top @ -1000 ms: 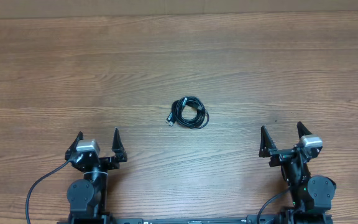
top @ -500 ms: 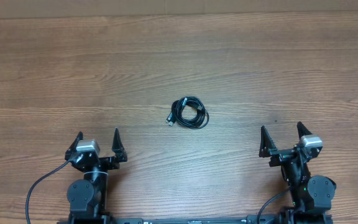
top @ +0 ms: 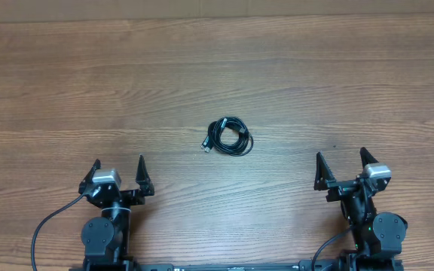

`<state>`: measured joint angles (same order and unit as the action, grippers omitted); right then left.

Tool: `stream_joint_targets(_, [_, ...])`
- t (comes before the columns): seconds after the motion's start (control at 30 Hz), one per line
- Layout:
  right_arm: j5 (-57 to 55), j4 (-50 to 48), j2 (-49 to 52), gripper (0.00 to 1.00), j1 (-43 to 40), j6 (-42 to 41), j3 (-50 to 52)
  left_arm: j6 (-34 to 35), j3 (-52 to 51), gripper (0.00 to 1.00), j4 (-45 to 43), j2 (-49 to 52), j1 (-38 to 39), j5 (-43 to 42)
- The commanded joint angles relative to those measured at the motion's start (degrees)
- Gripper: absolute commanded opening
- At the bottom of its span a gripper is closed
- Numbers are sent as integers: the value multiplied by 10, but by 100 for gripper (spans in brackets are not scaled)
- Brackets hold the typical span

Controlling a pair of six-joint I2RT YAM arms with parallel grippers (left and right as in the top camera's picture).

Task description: Untangle cables

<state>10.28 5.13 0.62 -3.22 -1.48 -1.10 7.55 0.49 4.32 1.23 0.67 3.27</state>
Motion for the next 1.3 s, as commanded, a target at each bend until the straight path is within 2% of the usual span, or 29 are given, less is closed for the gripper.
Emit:
stream_joint_targets(0.0, [3,-3,-4,100,3,0,2,-3,-2,100,-1,-5,2,1])
stream_joint_targets(1.07, [4,-7,-4,100,3,-1,2,-3,-2,99,-1,-5,2,1])
stream_joint_targets(1.27, [130,-9,-3,100,3,-5,1,-3,-2,100,-1,-5,2,1])
